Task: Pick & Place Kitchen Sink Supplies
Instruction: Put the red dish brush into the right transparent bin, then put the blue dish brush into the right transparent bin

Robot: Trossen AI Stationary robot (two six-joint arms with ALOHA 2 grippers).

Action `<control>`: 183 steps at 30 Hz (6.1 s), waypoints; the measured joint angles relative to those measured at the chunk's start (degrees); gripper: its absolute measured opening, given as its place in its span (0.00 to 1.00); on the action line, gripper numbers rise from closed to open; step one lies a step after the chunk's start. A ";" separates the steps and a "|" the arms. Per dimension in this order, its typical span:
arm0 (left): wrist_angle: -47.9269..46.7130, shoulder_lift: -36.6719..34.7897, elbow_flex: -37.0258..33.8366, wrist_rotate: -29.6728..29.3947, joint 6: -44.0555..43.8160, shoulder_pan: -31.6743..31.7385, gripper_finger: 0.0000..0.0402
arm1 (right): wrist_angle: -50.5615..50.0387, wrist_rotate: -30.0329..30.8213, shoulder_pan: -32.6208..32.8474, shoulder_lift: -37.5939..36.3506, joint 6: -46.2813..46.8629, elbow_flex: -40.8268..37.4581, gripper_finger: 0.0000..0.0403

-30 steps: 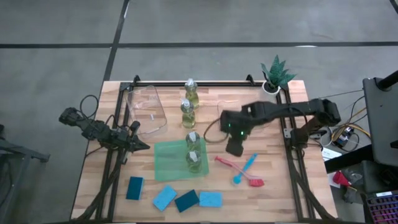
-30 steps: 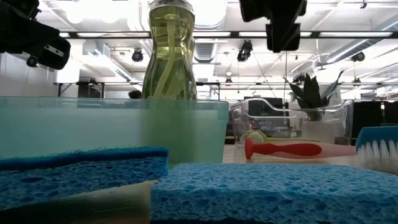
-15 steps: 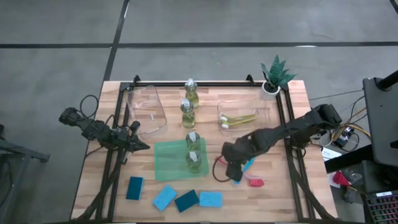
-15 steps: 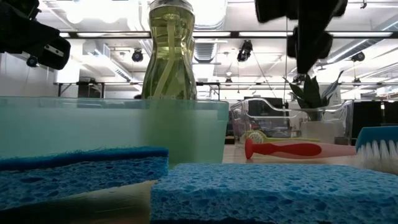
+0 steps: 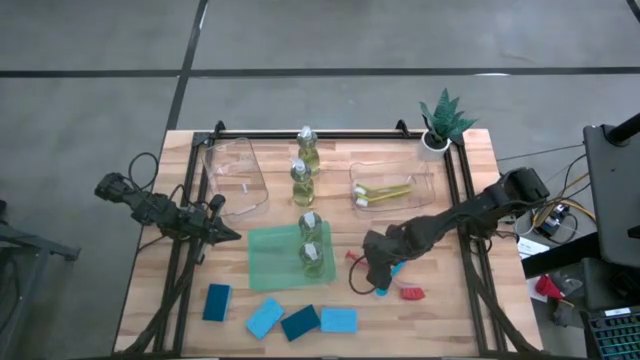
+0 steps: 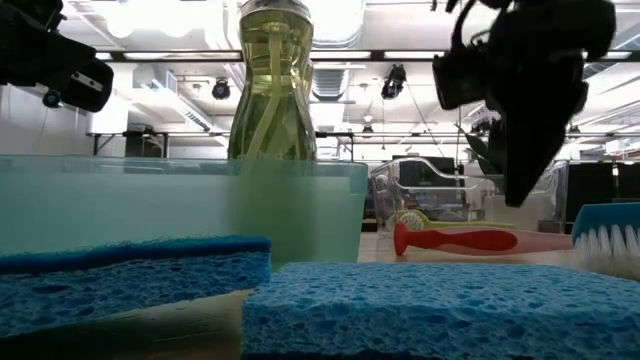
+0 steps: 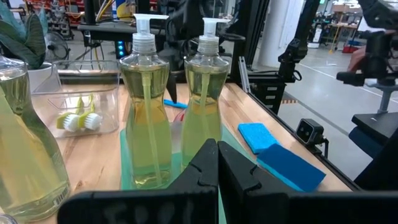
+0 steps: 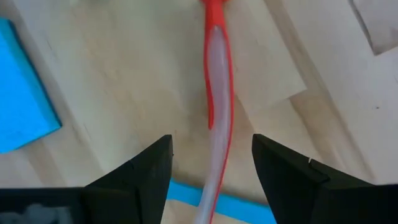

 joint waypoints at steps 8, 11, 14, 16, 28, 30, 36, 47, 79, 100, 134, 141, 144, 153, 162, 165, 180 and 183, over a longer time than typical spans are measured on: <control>-0.02 0.00 -0.01 0.01 -0.02 0.01 0.00 | 3.98 0.32 -0.04 0.11 1.71 -4.98 0.52; -0.01 0.00 0.00 -0.01 -0.01 0.00 0.00 | 5.94 0.42 -0.04 0.11 2.06 -6.80 0.51; 0.00 0.00 0.01 -0.01 -0.02 0.01 0.00 | 9.29 0.39 -0.04 0.13 2.56 -8.14 0.50; 0.00 0.00 0.01 0.00 0.00 0.01 0.00 | 11.62 0.39 -0.02 0.14 2.59 -8.65 0.48; -0.02 0.00 -0.01 0.00 -0.01 0.00 0.00 | 11.27 0.57 0.07 4.31 2.46 -7.19 0.37; -0.03 0.00 0.00 0.01 0.00 0.00 0.00 | 10.81 0.57 0.00 4.26 2.38 -6.89 0.33; -0.03 0.00 0.00 0.00 0.00 0.00 0.00 | 10.88 -0.24 0.02 4.24 2.13 -5.80 0.19; -0.04 0.00 0.01 0.01 -0.02 0.01 0.00 | 4.44 -0.18 -0.02 4.17 -1.14 -0.49 0.17; -0.03 0.00 0.01 0.00 0.00 0.00 0.00 | -36.99 21.56 -25.47 -1.37 -34.08 33.92 0.16; -0.04 0.00 0.01 0.01 0.00 0.01 0.00 | -23.37 19.34 -38.65 -1.23 -45.71 18.19 0.16; -0.04 0.00 0.00 0.01 0.00 0.01 0.00 | -9.35 16.04 -37.68 -1.45 -51.45 4.73 0.16; -0.04 0.00 0.00 0.00 -0.01 0.01 0.00 | -7.25 15.96 -37.68 -1.45 -50.36 2.40 0.20; -0.04 0.00 0.00 -0.01 0.00 0.01 0.00 | -7.32 15.96 -37.68 -1.45 -50.36 2.33 0.25; -0.04 -0.01 0.01 -0.01 0.00 0.01 0.00 | -11.16 15.98 -37.61 -1.49 -49.95 7.77 0.43; -0.02 0.00 0.01 -0.01 0.00 0.01 0.00 | -18.77 13.19 -34.18 -1.53 -51.55 18.24 0.48; -0.04 0.00 0.00 0.01 -0.01 0.01 0.00 | -20.95 12.87 -31.72 -1.53 -51.51 21.44 0.47; -0.04 -0.02 0.01 -0.01 0.00 0.01 0.00 | -32.88 -5.05 -17.16 -1.53 -51.43 29.04 0.40; -0.04 -0.01 0.01 0.01 0.00 -0.01 0.00 | -33.14 -7.03 -14.14 -1.42 -49.75 27.56 0.39</control>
